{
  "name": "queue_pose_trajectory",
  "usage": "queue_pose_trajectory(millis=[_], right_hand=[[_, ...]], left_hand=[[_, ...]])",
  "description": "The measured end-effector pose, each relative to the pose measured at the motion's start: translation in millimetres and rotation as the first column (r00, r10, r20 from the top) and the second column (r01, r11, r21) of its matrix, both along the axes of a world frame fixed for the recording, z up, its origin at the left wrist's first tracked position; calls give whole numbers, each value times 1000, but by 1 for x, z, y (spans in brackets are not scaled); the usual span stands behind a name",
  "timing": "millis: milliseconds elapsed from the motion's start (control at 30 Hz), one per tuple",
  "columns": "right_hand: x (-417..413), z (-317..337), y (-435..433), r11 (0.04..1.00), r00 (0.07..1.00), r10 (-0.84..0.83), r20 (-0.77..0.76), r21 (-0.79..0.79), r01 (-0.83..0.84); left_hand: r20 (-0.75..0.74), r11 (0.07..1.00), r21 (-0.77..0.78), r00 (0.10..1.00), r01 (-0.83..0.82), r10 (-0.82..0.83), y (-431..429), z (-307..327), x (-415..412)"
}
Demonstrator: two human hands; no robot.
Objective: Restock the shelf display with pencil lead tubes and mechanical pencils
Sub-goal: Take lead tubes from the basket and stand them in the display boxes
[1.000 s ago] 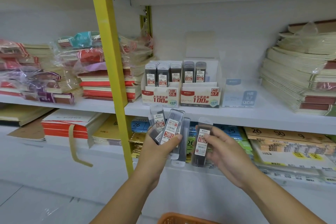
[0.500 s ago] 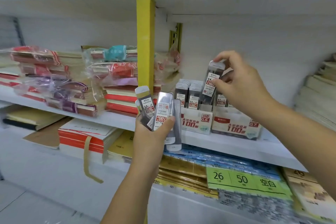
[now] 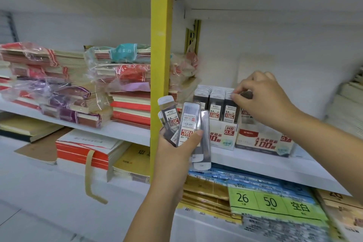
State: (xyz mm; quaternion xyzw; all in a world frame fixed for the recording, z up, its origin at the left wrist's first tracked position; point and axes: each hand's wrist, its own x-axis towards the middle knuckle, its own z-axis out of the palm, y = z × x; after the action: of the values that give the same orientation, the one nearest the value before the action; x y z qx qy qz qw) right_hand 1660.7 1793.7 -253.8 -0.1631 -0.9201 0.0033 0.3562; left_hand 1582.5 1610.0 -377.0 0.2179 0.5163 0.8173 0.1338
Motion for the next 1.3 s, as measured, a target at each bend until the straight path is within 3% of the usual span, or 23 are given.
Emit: queue_pose_trajectory(millis=[100, 233, 300, 400, 467, 567, 667, 800, 967, 1067, 1200, 1300], right_hand=[[6, -3, -2, 1000, 997, -20, -73, 4, 20], [33, -17, -32, 934, 927, 183, -328, -235, -268], [46, -36, -55, 813, 924, 284, -256, -446, -373], [55, -69, -79, 689, 935, 351, -45, -664, -291], [56, -82, -83, 619, 934, 339, -112, -721, -311], [59, -83, -79, 586, 929, 303, -212, -728, -357], [61, -81, -78, 612, 927, 318, -201, -703, -362], [67, -75, -75, 479, 900, 346, -266, -774, -413], [77, -69, -65, 491, 893, 406, -192, -779, -391], [80, -66, -61, 436, 872, 457, -174, -811, -390], [78, -63, -54, 520, 868, 479, -135, -752, -404], [75, -60, -53, 550, 881, 411, -234, -707, -444]], left_hand=[[28, 998, 32, 998, 51, -52, -3, 3, 4], [38, 994, 58, 995, 92, -94, -7, 8, 10], [38, 992, 66, 993, 107, -110, -9, 9, 14], [38, 989, 67, 990, 132, -135, -9, 9, 20], [41, 989, 56, 989, 140, -142, -9, 9, 23], [41, 989, 46, 989, 141, -143, -10, 8, 26], [10, 992, 24, 992, 122, -122, -10, 7, 26], [-1, 999, -1, 999, 50, -50, -10, 5, 21], [-9, 1000, 20, 1000, 16, -16, -15, 8, 14], [-25, 1000, 3, 1000, 4, -4, -16, 7, 9], [-50, 999, -33, 999, 0, -1, -18, 7, 8], [-64, 998, -51, 998, -25, 22, -18, 7, 9]])
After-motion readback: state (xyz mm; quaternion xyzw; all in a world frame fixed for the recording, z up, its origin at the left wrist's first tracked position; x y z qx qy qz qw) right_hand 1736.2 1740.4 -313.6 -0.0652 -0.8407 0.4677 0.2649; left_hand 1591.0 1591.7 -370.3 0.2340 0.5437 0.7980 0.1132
